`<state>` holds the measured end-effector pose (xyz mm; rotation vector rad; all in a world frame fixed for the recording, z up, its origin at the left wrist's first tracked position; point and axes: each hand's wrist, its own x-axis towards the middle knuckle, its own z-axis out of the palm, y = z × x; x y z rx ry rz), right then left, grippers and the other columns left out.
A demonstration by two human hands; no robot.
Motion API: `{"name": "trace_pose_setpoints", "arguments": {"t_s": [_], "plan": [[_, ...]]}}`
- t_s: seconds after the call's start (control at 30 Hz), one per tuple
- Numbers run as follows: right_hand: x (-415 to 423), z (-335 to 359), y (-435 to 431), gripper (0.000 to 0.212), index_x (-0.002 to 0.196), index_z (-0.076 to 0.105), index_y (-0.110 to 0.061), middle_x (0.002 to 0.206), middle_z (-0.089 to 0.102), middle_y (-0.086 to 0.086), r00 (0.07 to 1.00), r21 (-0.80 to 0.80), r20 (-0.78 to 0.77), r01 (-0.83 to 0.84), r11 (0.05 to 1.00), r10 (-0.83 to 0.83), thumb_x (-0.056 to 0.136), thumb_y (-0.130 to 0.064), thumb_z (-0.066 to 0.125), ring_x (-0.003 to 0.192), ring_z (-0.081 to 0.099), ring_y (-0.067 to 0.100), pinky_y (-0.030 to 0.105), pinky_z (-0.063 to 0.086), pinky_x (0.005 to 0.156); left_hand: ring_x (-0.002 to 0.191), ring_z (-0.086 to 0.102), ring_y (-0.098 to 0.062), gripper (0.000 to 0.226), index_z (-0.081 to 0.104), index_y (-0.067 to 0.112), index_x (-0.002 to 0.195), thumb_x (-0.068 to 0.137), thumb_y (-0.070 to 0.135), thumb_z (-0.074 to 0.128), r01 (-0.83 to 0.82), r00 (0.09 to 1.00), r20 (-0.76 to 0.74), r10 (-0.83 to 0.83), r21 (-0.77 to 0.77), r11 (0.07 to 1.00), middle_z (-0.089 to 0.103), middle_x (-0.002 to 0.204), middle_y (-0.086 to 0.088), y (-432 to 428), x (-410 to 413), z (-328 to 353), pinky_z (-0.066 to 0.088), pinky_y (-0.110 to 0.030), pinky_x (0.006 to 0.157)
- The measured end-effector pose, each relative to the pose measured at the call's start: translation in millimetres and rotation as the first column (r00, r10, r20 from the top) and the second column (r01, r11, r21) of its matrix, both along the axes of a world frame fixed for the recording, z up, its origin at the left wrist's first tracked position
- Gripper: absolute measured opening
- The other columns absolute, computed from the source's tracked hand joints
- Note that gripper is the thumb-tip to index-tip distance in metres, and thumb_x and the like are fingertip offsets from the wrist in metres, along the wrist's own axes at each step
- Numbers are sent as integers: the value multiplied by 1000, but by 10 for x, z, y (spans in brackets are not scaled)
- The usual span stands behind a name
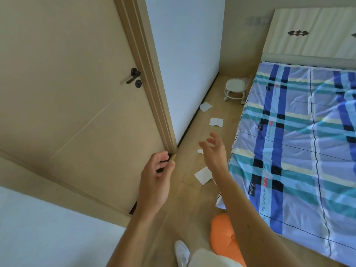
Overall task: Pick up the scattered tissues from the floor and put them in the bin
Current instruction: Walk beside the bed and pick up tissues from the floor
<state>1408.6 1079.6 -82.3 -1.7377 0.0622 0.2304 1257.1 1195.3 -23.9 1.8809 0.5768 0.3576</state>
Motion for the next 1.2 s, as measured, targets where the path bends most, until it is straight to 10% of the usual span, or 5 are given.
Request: {"name": "trace_pose_setpoints", "arguments": {"t_s": [0.2, 0.37, 1.2], "plan": [[809, 49, 309, 60, 147, 40, -23, 139, 54, 3, 996, -42, 2, 92, 995, -92, 92, -29, 63, 102, 59, 10, 19, 45, 67, 109, 60, 8, 30, 61, 25, 124, 95, 31, 58, 84, 996, -7, -85, -84, 993, 65, 120, 15, 554, 991, 56, 44, -10, 80], [1457, -13, 425, 59, 146, 42, -20, 139, 55, 4, 979, -83, 8, 203, 976, -203, 92, -29, 63, 106, 56, 12, 34, 47, 89, 110, 59, 7, 31, 61, 25, 125, 95, 32, 57, 189, 981, -21, -193, -112, 976, 65, 121, 15, 865, 1924, -22, 44, -14, 83], [6567, -396, 928, 49, 140, 49, -19, 137, 58, 2, 877, -207, -4, 469, 859, -480, 94, -33, 59, 117, 57, 16, 38, 49, 96, 101, 53, 18, 34, 60, 26, 125, 95, 40, 55, 510, 843, -131, -522, -118, 852, 61, 121, 20, 1517, 7963, -479, 41, -10, 77]]}}
